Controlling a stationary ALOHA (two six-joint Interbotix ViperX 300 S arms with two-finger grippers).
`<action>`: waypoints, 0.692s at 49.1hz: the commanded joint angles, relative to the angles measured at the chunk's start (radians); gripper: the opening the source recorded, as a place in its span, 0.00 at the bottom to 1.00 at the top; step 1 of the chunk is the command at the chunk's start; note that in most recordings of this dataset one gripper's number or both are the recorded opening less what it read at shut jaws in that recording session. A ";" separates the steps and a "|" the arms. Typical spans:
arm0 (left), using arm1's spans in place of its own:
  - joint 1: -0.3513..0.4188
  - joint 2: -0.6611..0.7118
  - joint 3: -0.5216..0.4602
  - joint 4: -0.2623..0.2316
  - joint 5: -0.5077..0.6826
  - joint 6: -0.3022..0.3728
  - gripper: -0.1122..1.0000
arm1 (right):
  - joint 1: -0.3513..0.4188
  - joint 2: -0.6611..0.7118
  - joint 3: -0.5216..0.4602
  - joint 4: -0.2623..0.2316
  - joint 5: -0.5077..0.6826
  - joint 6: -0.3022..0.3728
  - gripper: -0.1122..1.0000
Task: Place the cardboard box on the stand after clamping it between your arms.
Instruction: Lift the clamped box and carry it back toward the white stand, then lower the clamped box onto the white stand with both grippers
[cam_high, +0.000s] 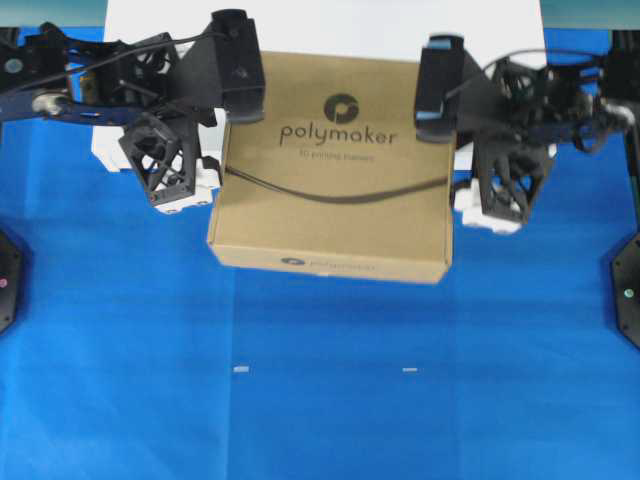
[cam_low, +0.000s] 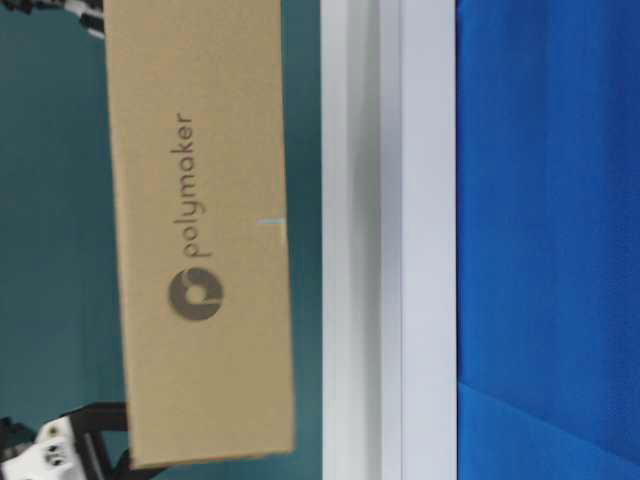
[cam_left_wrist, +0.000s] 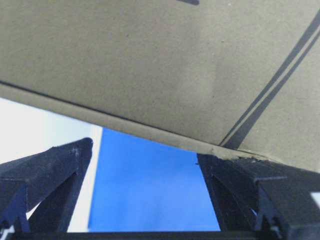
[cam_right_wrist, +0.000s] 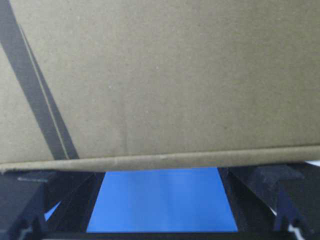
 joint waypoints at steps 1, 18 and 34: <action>-0.034 0.032 -0.150 -0.018 -0.087 -0.026 0.85 | -0.029 0.046 -0.212 0.060 -0.143 0.018 0.97; 0.075 0.054 -0.193 -0.018 -0.143 0.049 0.85 | -0.132 0.075 -0.216 0.253 -0.106 -0.178 0.97; 0.150 0.097 -0.262 -0.015 -0.161 0.101 0.85 | -0.164 0.126 -0.199 0.279 -0.078 -0.304 0.97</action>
